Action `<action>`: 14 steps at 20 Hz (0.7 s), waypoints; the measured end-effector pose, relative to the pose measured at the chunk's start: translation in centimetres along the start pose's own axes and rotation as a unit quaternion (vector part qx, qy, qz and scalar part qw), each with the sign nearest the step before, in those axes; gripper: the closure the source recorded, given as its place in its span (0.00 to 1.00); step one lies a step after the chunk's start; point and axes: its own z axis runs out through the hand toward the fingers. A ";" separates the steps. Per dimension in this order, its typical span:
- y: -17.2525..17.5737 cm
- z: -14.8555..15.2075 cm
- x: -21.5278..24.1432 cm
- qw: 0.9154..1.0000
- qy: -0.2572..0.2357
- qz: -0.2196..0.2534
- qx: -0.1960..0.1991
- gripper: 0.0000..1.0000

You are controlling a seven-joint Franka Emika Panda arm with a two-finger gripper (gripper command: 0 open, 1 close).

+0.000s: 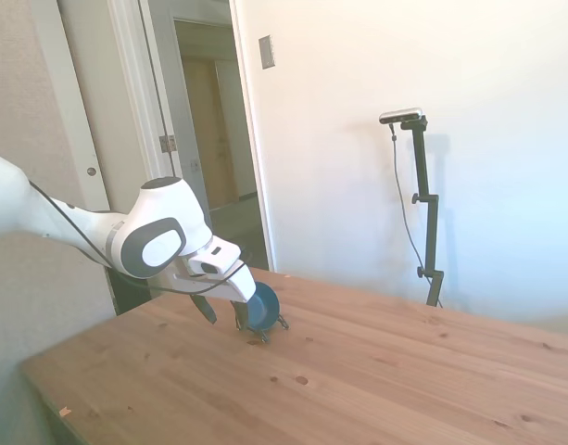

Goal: Unload the bowl

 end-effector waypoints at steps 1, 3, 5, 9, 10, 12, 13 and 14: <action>-0.7 0.1 0.4 1.000 0.000 -0.011 0.003 0.00; -2.2 0.4 1.1 0.999 0.000 -0.031 0.008 0.00; -3.5 1.0 1.8 0.999 -0.002 -0.047 0.014 0.00; -5.8 2.1 2.3 0.996 -0.005 -0.082 0.023 0.00; -6.2 2.6 2.3 0.996 -0.006 -0.090 0.024 0.00; -6.8 3.9 2.3 0.994 -0.007 -0.104 0.025 0.00; -7.1 4.6 2.3 0.993 -0.007 -0.111 0.026 0.00; -7.2 5.3 2.2 0.993 -0.008 -0.118 0.026 0.00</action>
